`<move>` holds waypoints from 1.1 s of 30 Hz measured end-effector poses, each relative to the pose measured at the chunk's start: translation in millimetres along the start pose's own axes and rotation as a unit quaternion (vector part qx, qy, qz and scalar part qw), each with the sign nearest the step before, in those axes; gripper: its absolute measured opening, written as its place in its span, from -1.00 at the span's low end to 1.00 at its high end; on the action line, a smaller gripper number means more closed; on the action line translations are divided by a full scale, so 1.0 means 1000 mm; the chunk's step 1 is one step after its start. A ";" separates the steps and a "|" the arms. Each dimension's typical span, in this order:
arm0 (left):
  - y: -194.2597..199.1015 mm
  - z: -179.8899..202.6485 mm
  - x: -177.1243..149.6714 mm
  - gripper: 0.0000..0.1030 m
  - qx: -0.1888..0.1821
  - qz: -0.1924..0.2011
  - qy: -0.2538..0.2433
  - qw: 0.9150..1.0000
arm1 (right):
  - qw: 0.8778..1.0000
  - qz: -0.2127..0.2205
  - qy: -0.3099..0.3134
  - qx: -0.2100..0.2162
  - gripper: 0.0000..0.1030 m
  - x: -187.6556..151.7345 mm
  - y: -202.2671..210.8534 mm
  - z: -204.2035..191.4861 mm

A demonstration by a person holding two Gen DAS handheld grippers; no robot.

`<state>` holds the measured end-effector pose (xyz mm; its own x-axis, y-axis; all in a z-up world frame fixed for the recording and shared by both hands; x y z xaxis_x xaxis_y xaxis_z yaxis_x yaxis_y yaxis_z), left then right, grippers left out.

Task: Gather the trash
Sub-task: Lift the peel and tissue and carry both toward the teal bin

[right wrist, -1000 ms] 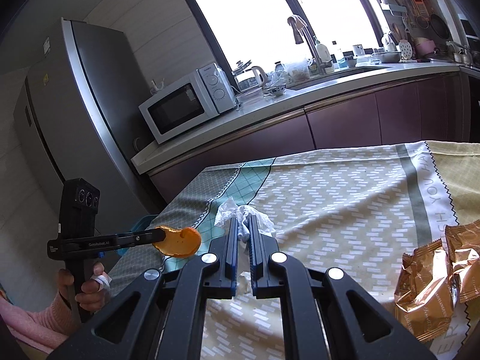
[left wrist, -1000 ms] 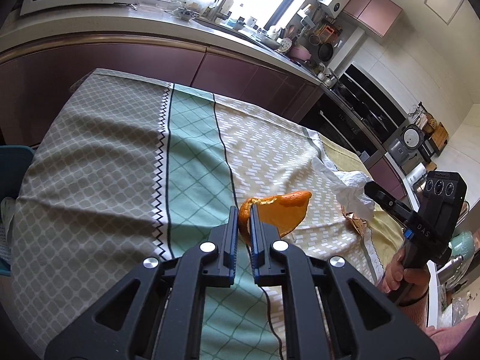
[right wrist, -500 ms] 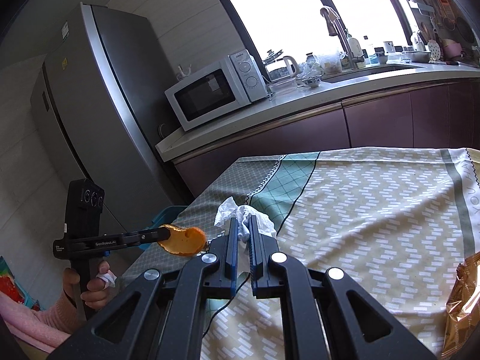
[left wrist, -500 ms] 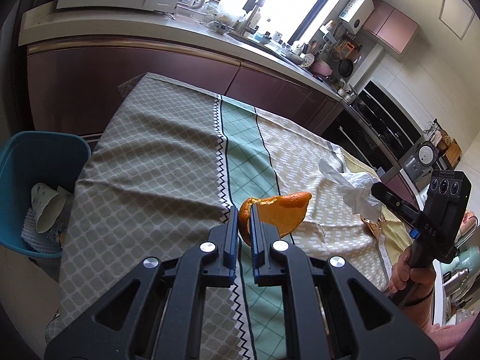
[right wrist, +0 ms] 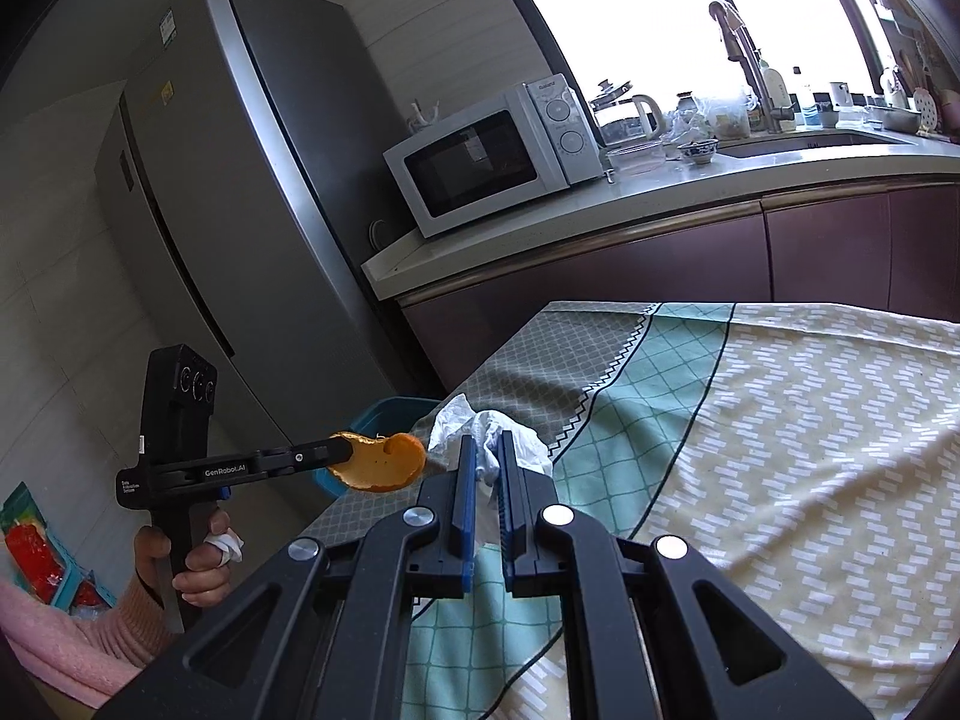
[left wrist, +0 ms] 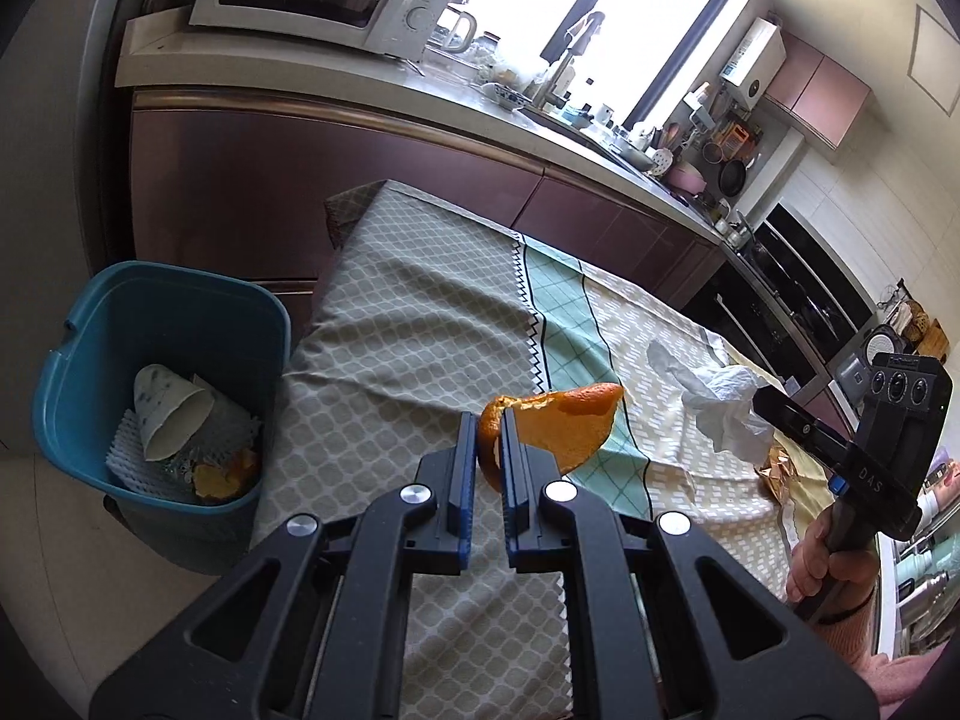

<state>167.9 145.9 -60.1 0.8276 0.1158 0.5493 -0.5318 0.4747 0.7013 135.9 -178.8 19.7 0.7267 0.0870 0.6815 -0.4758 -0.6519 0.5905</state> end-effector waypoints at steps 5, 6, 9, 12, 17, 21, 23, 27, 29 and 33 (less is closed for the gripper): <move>0.012 -0.015 0.000 -0.85 0.011 0.008 0.011 1.000 | 1.000 -0.010 0.011 0.012 -0.89 0.004 -0.014 -0.013; 0.014 -0.018 0.001 -0.85 0.014 0.010 0.014 1.000 | 1.000 -0.012 0.014 0.014 -0.89 0.005 -0.017 -0.015; 0.021 -0.029 0.002 -0.85 0.021 0.017 0.022 0.999 | 0.999 -0.016 0.019 0.021 -0.89 0.007 -0.024 -0.022; 0.029 -0.038 0.003 -0.85 0.030 0.026 0.028 0.999 | 0.999 -0.021 0.024 0.027 -0.89 0.009 -0.032 -0.028; 0.043 -0.054 0.005 -0.85 0.047 0.038 0.036 0.997 | 0.998 -0.029 0.034 0.038 -0.89 0.013 -0.044 -0.039; 0.051 -0.064 0.007 -0.85 0.057 0.046 0.043 0.996 | 0.997 -0.036 0.044 0.046 -0.89 0.017 -0.054 -0.048; 0.054 -0.069 0.007 -0.85 0.062 0.049 0.046 0.996 | 0.997 -0.039 0.048 0.051 -0.89 0.017 -0.058 -0.052; 0.060 -0.079 0.007 -0.85 0.069 0.054 0.054 0.995 | 0.996 -0.044 0.054 0.059 -0.89 0.019 -0.065 -0.061; 0.063 -0.083 0.006 -0.85 0.072 0.056 0.057 0.994 | 0.995 -0.046 0.056 0.062 -0.89 0.021 -0.069 -0.064; 0.067 -0.091 0.005 -0.85 0.081 0.058 0.064 0.993 | 0.995 -0.051 0.060 0.068 -0.89 0.021 -0.075 -0.070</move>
Point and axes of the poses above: each gripper's, at about its wrist camera, not at the fingertips, and y roughly against the way its jaws point, z to its right, x to its top, the point moved 6 cm from there along -y, roughly the way its jaws point, and after that the axes turned 9 degrees about -z, right-handed, at the moved point
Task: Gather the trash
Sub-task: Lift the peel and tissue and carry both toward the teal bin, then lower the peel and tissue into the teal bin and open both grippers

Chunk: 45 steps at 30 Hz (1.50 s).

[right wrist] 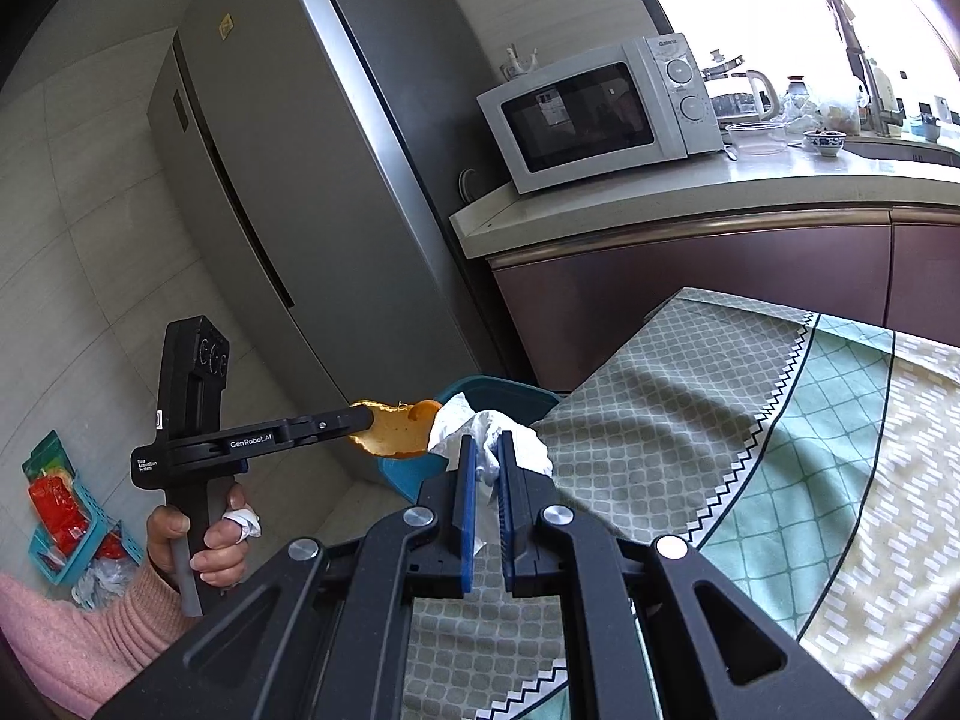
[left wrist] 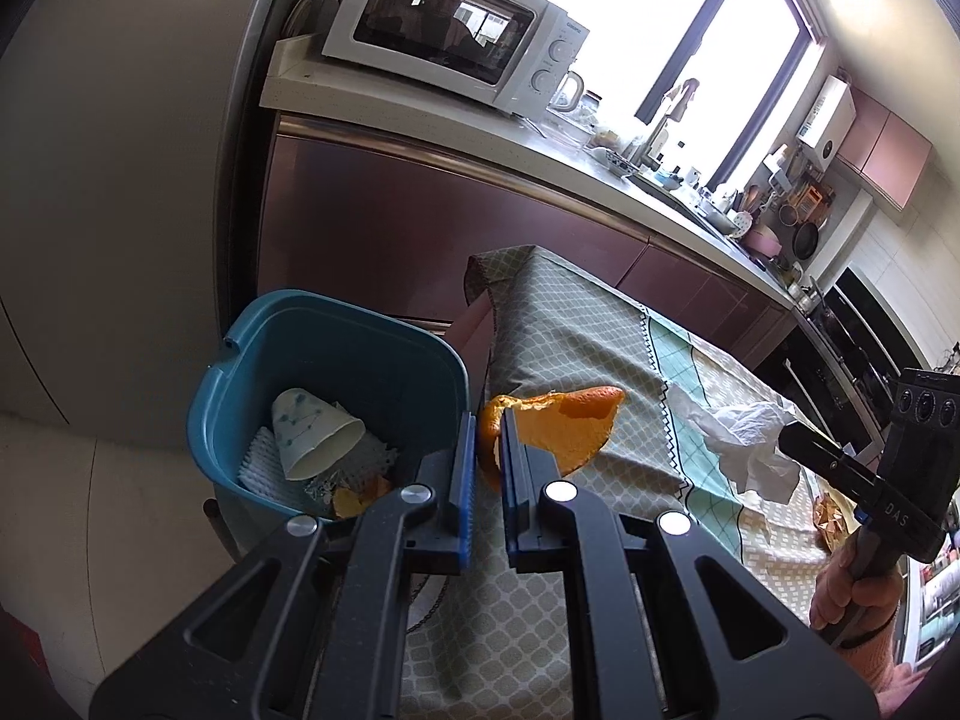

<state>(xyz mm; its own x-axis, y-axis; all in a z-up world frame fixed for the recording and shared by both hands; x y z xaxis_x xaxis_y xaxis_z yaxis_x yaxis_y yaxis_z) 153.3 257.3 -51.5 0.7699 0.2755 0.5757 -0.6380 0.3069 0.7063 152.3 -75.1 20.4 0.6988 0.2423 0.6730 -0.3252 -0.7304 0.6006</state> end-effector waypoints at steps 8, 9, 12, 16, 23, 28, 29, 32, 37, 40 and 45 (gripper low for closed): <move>-0.001 -0.013 0.001 -0.85 0.009 0.002 0.010 1.000 | 1.000 -0.007 0.005 0.006 -0.89 0.005 -0.012 -0.006; -0.001 -0.015 0.001 -0.85 0.010 0.002 0.011 1.000 | 1.000 -0.008 0.005 0.007 -0.89 0.005 -0.013 -0.006; -0.003 -0.019 0.001 -0.85 0.012 0.001 0.016 1.000 | 1.000 -0.013 0.006 0.011 -0.89 0.007 -0.019 -0.008; -0.004 -0.025 0.001 -0.85 0.018 -0.001 0.023 1.000 | 1.000 -0.020 0.012 0.016 -0.89 0.012 -0.028 -0.013; -0.010 -0.037 0.000 -0.85 0.035 -0.005 0.032 0.999 | 0.999 -0.031 0.023 0.027 -0.89 0.023 -0.051 -0.024; -0.016 -0.046 0.001 -0.85 0.048 -0.008 0.036 0.998 | 0.998 -0.040 0.024 0.034 -0.89 0.030 -0.069 -0.028; -0.017 -0.048 0.001 -0.85 0.049 -0.009 0.037 0.998 | 0.998 -0.042 0.024 0.035 -0.89 0.032 -0.073 -0.029; -0.022 -0.054 0.001 -0.85 0.055 -0.012 0.042 0.998 | 0.998 -0.049 0.022 0.036 -0.89 0.036 -0.086 -0.028; -0.031 -0.061 0.000 -0.85 0.063 -0.018 0.047 0.997 | 0.997 -0.061 0.011 0.041 -0.89 0.039 -0.106 -0.026; -0.037 -0.063 -0.002 -0.85 0.072 -0.023 0.045 0.996 | 0.997 -0.067 0.006 0.041 -0.89 0.040 -0.116 -0.025; -0.052 -0.069 -0.003 -0.85 0.080 -0.034 0.045 0.995 | 0.996 -0.077 0.001 0.036 -0.89 0.041 -0.132 -0.025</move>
Point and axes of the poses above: each gripper's, at about its wrist camera, not at the fingertips, and y roughly against the way its jaws point, z to its right, x to its top, the point moved 6 cm from there along -y, roughly the way its jaws point, and after that the axes turned 9 degrees about -z, right-handed, at the moved point
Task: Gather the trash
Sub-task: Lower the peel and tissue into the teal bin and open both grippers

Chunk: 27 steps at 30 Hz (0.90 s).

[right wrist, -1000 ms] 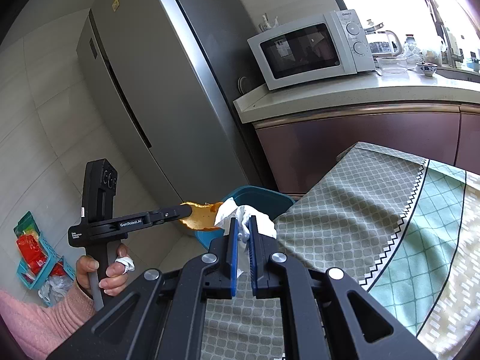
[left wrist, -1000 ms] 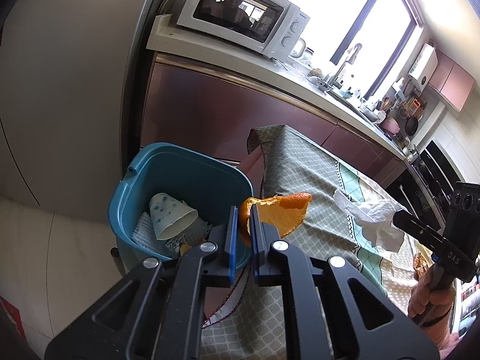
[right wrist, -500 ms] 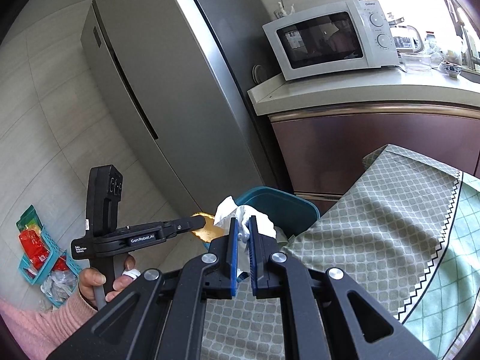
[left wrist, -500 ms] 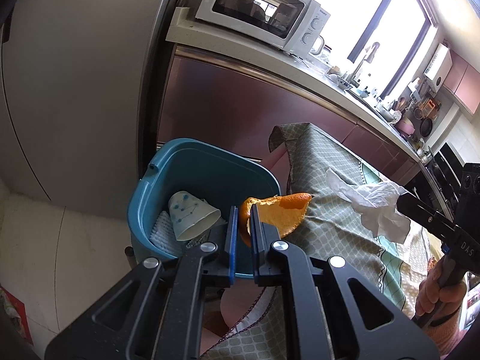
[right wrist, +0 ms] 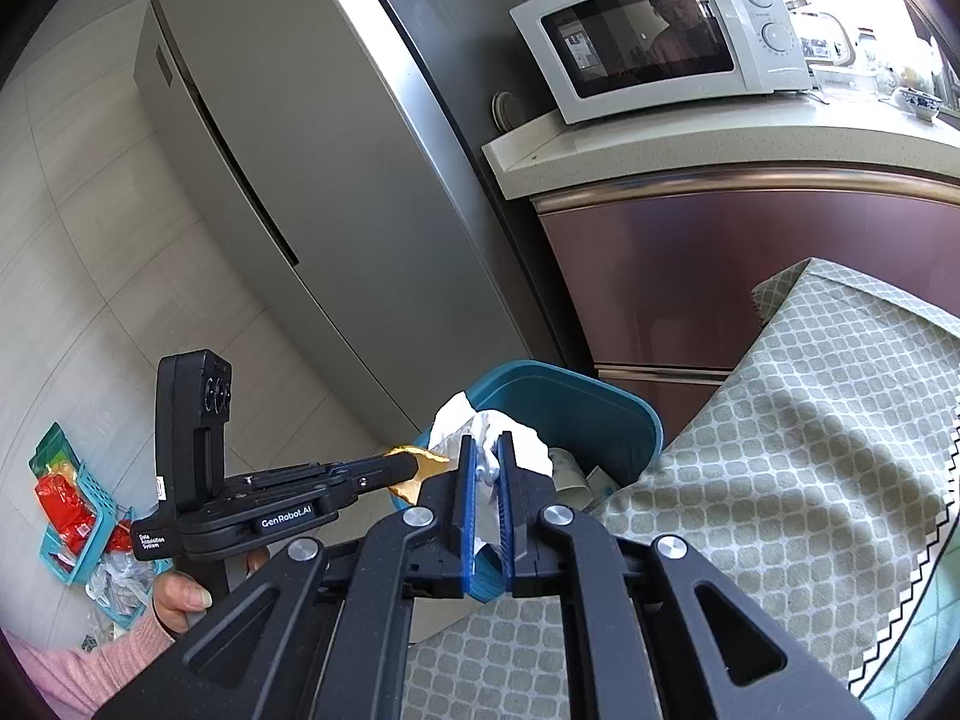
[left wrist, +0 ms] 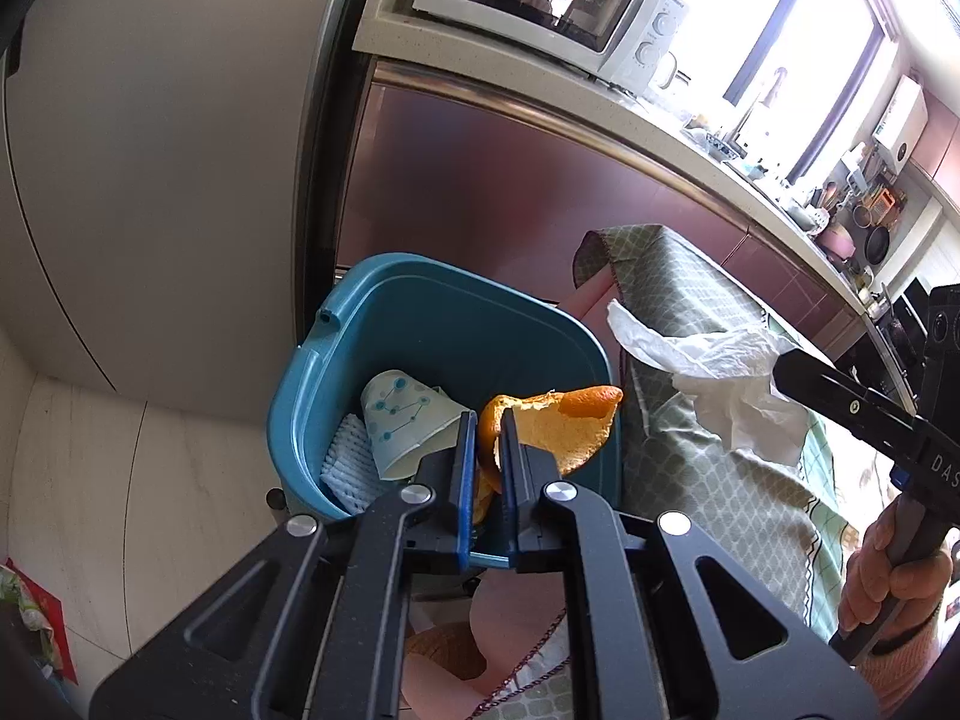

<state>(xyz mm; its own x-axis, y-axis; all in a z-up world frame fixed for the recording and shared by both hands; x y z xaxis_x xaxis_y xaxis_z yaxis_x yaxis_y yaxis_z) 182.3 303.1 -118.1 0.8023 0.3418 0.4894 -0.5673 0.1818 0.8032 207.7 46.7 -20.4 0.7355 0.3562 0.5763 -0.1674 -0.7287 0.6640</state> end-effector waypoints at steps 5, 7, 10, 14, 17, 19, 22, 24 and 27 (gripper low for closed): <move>-0.014 -0.001 0.000 -0.85 0.012 -0.008 -0.006 1.000 | 1.000 -0.010 -0.008 -0.001 -0.89 0.004 -0.014 0.002; -0.019 -0.001 0.000 -0.85 0.014 -0.012 -0.005 1.000 | 1.000 -0.015 -0.010 -0.004 -0.89 0.004 -0.021 0.004; -0.027 -0.001 -0.001 -0.85 0.019 -0.017 -0.004 1.000 | 1.000 -0.023 -0.015 -0.006 -0.89 0.005 -0.030 0.007; -0.039 -0.001 -0.001 -0.85 0.028 -0.024 -0.005 0.999 | 0.999 -0.032 -0.020 -0.012 -0.89 0.004 -0.040 0.013; -0.049 -0.001 -0.002 -0.84 0.032 -0.030 -0.006 0.999 | 0.999 -0.041 -0.026 -0.015 -0.85 0.004 -0.049 0.019; -0.056 0.000 -0.002 -0.84 0.034 -0.035 -0.005 0.999 | 0.998 -0.049 -0.034 -0.013 -0.85 0.002 -0.053 0.023; -0.063 0.000 -0.002 -0.85 0.039 -0.039 -0.006 0.998 | 0.998 -0.052 -0.044 -0.011 -0.85 0.006 -0.058 0.027; -0.068 0.001 -0.002 -0.84 0.040 -0.043 -0.006 0.998 | 0.997 -0.055 -0.044 -0.012 -0.85 0.006 -0.060 0.028; -0.074 0.001 -0.001 -0.84 0.041 -0.048 -0.005 0.998 | 0.997 -0.062 -0.048 -0.015 -0.83 0.006 -0.065 0.028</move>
Point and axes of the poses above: each gripper's, at about its wrist camera, not at the fingertips, and y roughly against the way its jaws point, z to its right, x to its top, the point moved 6 cm from there along -y, roughly the way its jaws point, and after that the axes turned 9 degrees about -z, right-handed, at the moved point
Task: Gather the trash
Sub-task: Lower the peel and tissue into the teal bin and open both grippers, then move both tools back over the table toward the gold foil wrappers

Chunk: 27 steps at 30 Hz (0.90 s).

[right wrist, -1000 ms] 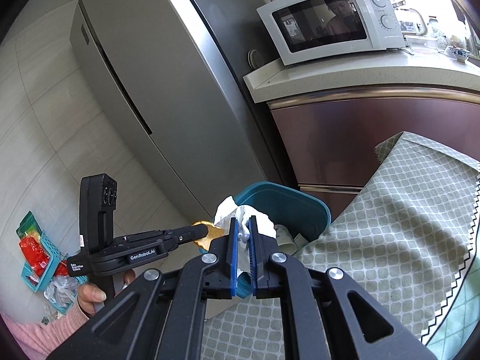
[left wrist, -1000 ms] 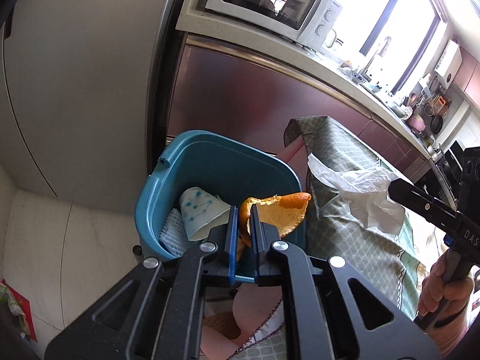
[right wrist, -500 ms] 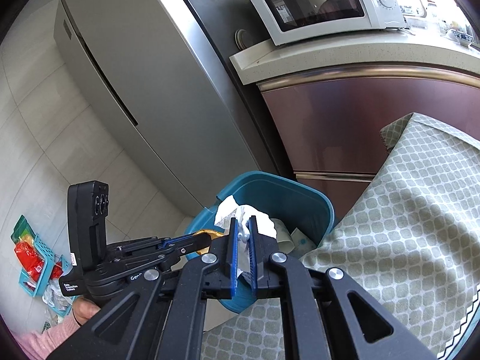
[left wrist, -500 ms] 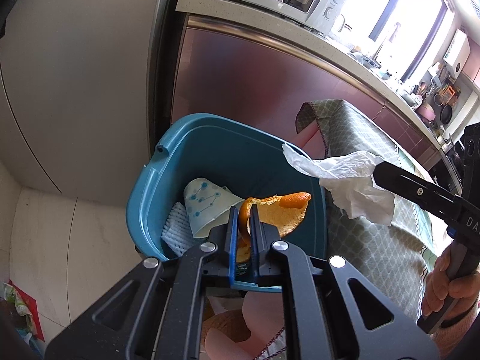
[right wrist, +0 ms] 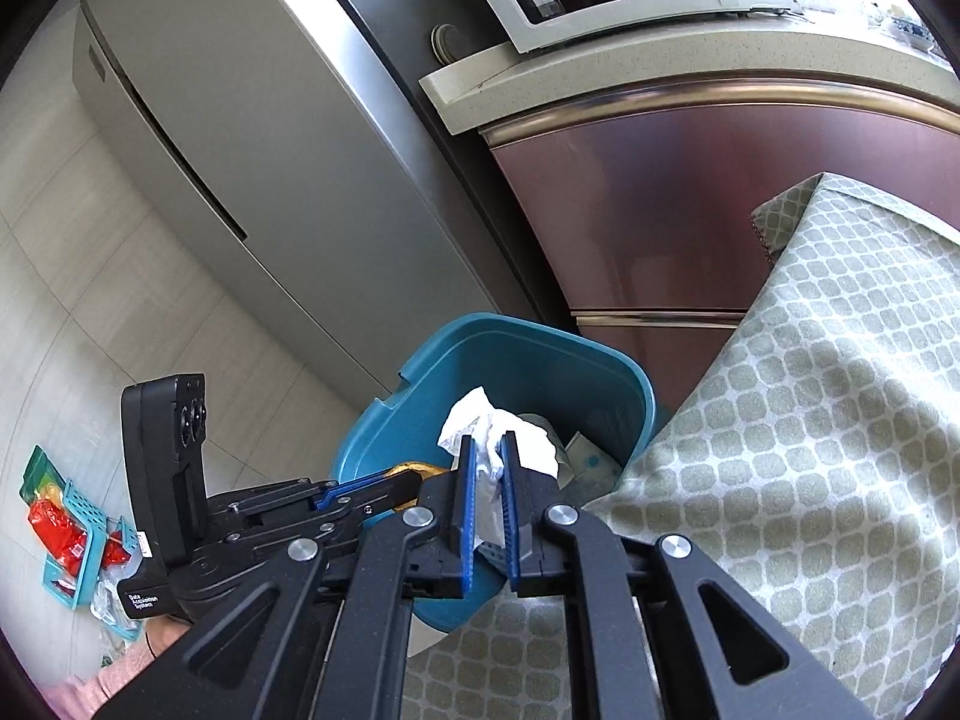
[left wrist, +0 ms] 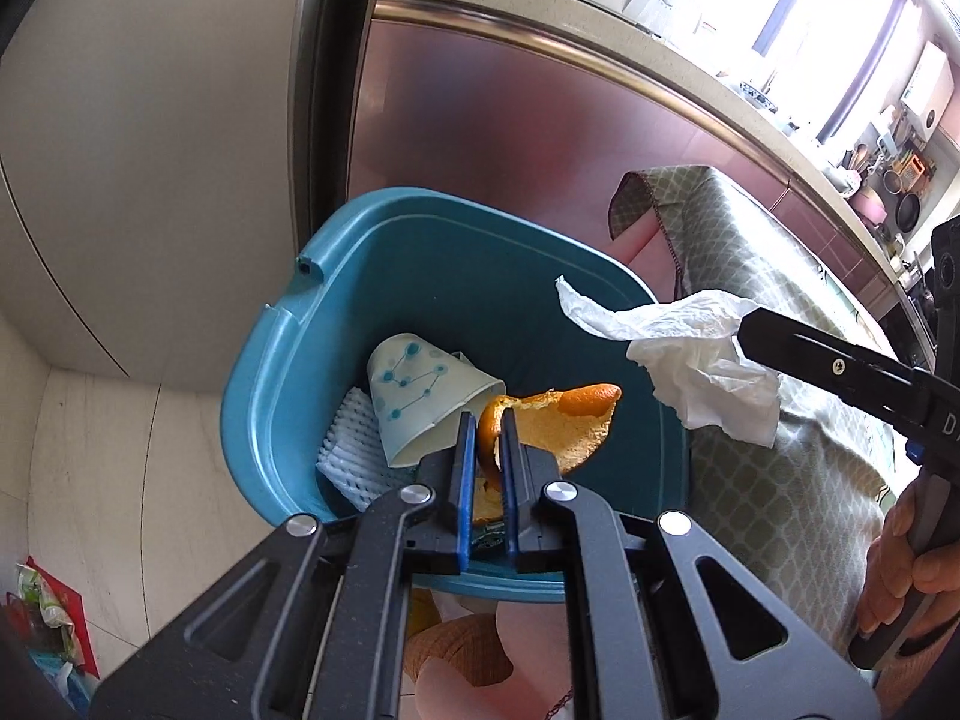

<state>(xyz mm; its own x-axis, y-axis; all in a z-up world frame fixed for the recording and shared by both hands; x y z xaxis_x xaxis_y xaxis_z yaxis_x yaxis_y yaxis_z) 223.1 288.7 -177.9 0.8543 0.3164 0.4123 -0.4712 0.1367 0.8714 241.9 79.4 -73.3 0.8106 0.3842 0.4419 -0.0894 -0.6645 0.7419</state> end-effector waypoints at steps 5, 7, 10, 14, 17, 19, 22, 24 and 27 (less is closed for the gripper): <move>-0.007 -0.001 -0.001 -0.76 0.003 -0.007 -0.003 1.000 | 1.000 -0.010 -0.009 -0.005 -0.71 0.000 -0.005 0.002; -0.010 0.000 -0.002 -0.76 0.002 -0.009 -0.006 1.000 | 1.000 -0.009 -0.010 -0.007 -0.55 0.001 -0.006 0.002; -0.013 0.001 -0.002 -0.75 0.001 -0.012 -0.007 1.000 | 1.000 -0.006 -0.011 -0.007 -0.55 0.001 -0.007 0.000; -0.012 0.003 -0.003 -0.75 -0.006 -0.009 -0.003 1.000 | 1.000 -0.003 -0.011 -0.004 -0.55 -0.006 -0.002 0.002; -0.003 0.008 -0.003 -0.75 -0.016 0.005 -0.007 1.000 | 1.000 0.002 -0.007 -0.002 -0.55 -0.010 0.005 0.001; 0.006 0.012 -0.003 -0.68 -0.022 0.016 -0.011 1.000 | 1.000 0.007 -0.003 -0.001 -0.51 -0.013 0.010 -0.002; 0.027 0.023 -0.003 -0.57 -0.032 0.042 -0.022 0.998 | 1.000 0.018 0.009 0.001 -0.48 -0.020 0.024 -0.006; 0.043 0.032 -0.005 -0.43 -0.043 0.060 -0.033 0.997 | 0.999 0.027 0.016 0.002 -0.41 -0.027 0.036 -0.008; 0.065 0.049 -0.008 -0.13 -0.062 0.082 -0.051 0.993 | 0.998 0.048 0.032 0.003 -0.24 -0.040 0.061 -0.010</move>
<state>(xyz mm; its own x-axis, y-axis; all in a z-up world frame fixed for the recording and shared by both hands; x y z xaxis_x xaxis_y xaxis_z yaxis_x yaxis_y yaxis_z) 196.7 249.5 -111.5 0.7783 0.2486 0.5766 -0.6243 0.2076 0.7531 197.8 29.9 -40.4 0.7595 0.3590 0.5424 -0.1612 -0.7040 0.6916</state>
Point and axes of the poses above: each gripper's, at about its wrist camera, not at the fingertips, and y roughly against the way its jaws point, z to its right, x to its top, the point moved 6 cm from there along -y, roughly the way its jaws point, and after that the axes turned 9 degrees about -z, right-handed, at the moved point
